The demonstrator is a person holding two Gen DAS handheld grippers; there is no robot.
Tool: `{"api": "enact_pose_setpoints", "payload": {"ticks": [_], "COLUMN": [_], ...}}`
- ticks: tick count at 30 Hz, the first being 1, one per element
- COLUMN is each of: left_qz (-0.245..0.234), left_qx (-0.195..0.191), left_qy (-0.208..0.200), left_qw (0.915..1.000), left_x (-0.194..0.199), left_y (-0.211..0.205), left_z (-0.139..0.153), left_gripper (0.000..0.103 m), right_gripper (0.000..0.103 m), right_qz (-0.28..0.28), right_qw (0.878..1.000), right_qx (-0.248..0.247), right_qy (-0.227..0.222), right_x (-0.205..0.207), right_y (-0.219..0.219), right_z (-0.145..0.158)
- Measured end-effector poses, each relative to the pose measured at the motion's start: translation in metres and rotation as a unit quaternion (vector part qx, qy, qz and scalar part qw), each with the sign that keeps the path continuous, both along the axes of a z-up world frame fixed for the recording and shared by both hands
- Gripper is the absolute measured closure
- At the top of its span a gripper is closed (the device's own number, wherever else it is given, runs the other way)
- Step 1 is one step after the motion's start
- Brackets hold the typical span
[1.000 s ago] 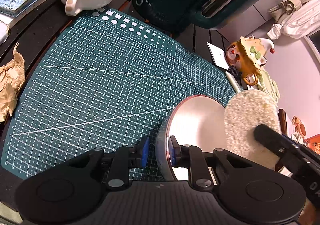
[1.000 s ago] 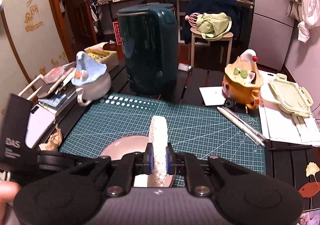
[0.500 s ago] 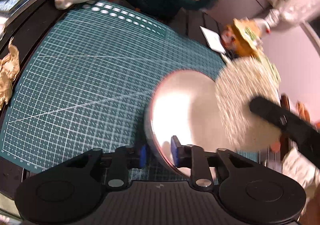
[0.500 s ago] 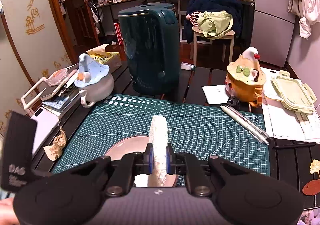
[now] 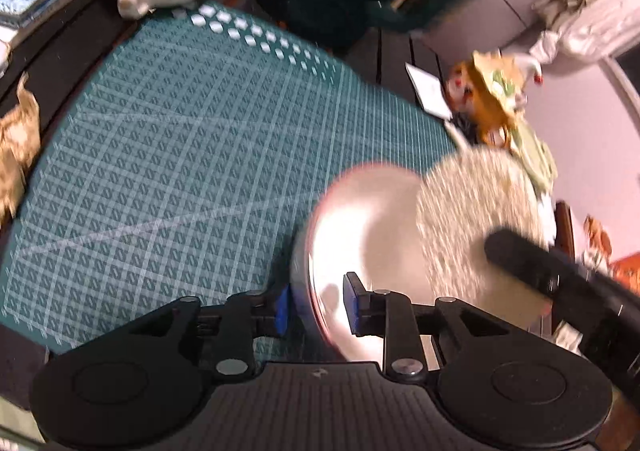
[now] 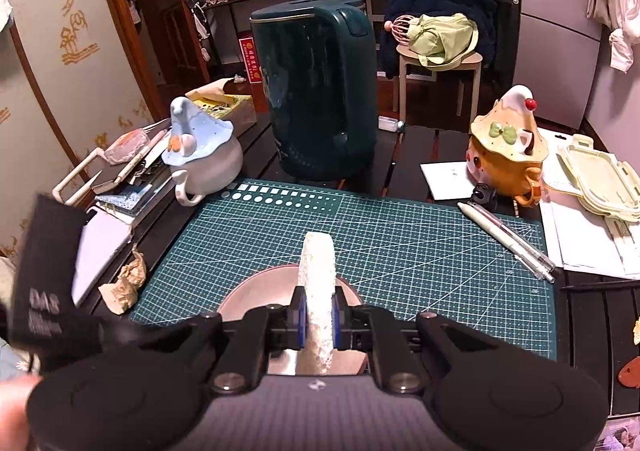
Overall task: Clean bowl
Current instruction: 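Tilt the bowl with the left tool while the right tool scrubs the inside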
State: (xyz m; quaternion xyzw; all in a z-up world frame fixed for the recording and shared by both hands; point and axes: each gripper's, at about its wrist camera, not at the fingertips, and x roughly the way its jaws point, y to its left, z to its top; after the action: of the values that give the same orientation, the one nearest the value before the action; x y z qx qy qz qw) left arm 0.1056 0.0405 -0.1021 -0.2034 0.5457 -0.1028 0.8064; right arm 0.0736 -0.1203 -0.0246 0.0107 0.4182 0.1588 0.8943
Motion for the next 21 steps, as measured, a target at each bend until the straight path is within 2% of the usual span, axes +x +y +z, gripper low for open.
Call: {"api": "enact_pose_setpoints", "payload": {"ticks": [1, 2, 5, 10, 12, 18, 21], "left_qz": [0.006, 0.009, 0.025, 0.022, 0.025, 0.024, 0.025], "left_qx": [0.003, 0.003, -0.005, 0.006, -0.005, -0.009, -0.011], "left_qy": [-0.002, -0.001, -0.001, -0.006, 0.000, 0.003, 0.005], "left_qw": [1.0000, 1.0000, 0.9997, 0.9997, 0.9997, 0.9997, 0.9996], "left_x": [0.001, 0.000, 0.002, 0.003, 0.004, 0.006, 0.007], "left_y": [0.001, 0.003, 0.011, 0.009, 0.012, 0.012, 0.013], "left_z": [0.000, 0.000, -0.003, -0.002, -0.005, -0.006, -0.007], "left_gripper": [0.079, 0.087, 0.089, 0.090, 0.090, 0.089, 0.089], "right_gripper": [0.092, 0.092, 0.092, 0.092, 0.092, 0.093, 0.093], "right_qz": [0.002, 0.003, 0.005, 0.009, 0.009, 0.001, 0.004], "right_qw": [1.000, 1.000, 1.000, 0.999, 0.998, 0.997, 0.997], "right_qx": [0.001, 0.001, 0.001, -0.012, -0.018, -0.073, -0.074], "right_qy": [0.003, 0.008, 0.025, 0.049, 0.057, 0.006, 0.010], "right_x": [0.000, 0.002, 0.005, 0.012, 0.014, 0.005, 0.004], "right_y": [0.001, 0.002, 0.005, 0.013, 0.013, 0.016, 0.017], "right_z": [-0.001, -0.005, -0.015, -0.034, -0.042, -0.025, -0.025]}}
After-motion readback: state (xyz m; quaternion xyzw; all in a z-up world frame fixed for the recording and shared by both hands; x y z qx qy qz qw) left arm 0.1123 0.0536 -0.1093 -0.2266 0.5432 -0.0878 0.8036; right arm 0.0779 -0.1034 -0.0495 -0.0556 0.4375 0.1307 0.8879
